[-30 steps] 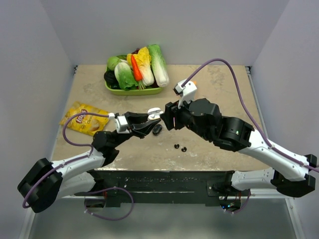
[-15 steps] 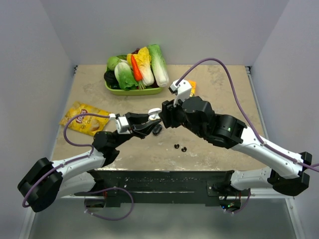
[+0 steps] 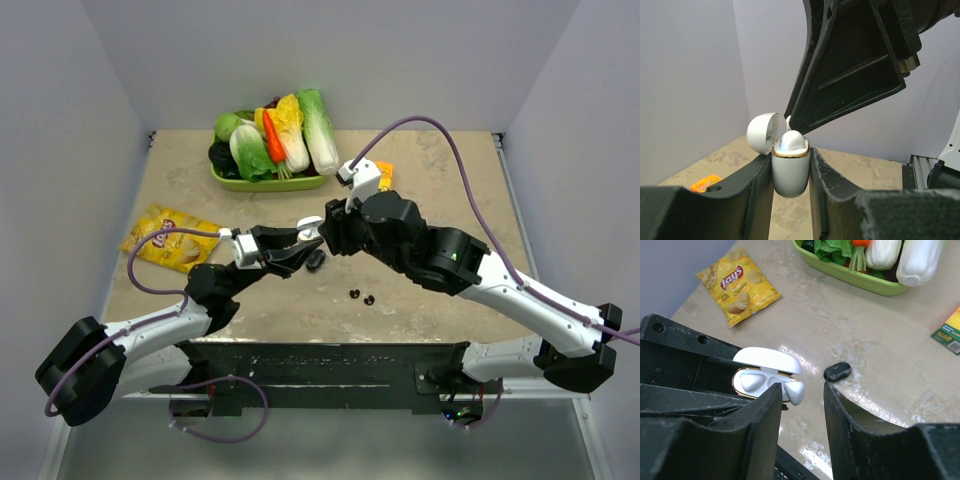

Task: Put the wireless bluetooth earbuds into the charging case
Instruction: Place the earbud in the charging case.

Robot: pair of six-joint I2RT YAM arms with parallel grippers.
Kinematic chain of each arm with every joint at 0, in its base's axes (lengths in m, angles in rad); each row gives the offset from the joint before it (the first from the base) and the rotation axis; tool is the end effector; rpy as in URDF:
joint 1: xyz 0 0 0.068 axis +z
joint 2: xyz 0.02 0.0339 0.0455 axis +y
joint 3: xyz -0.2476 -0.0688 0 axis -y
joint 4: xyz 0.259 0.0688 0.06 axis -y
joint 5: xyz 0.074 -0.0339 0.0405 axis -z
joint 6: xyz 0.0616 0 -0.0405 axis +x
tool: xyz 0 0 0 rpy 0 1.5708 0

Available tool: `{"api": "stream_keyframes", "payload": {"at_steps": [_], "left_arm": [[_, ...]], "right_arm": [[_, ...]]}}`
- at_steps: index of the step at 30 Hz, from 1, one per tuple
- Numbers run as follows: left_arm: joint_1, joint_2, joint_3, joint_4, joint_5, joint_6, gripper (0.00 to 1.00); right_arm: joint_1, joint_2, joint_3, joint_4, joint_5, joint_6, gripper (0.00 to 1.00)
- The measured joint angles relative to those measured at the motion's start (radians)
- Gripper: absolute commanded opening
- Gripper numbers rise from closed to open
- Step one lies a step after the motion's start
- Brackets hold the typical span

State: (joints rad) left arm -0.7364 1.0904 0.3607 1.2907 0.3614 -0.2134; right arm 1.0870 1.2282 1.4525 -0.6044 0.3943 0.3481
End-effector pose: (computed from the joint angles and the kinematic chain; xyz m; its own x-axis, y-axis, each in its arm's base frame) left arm 0.1706 -0.1841 0.2752 0.2052 -0.4534 -0.8674 0.9143 0.4051 0.0045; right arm 0.1593 0.2524 0.4143 -0.3844 -0.0545 -0.9215 -0.5534 0.8126 0.1828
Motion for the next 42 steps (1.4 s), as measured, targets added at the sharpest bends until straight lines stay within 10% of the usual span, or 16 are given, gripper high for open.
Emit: {"api": "stream_keyframes", "payload": {"at_steps": [26,42], "left_arm": [[-0.013,0.011,0.000,-0.001,-0.014,0.035,0.00],[-0.023,0.034,0.000,-0.002,-0.055,0.093,0.00]], "right_arm": [[-0.022,0.011,-0.005,0.001,-0.049,0.079,0.01],[-0.056,0.029,-0.005,-0.004,-0.056,0.179,0.00]]}}
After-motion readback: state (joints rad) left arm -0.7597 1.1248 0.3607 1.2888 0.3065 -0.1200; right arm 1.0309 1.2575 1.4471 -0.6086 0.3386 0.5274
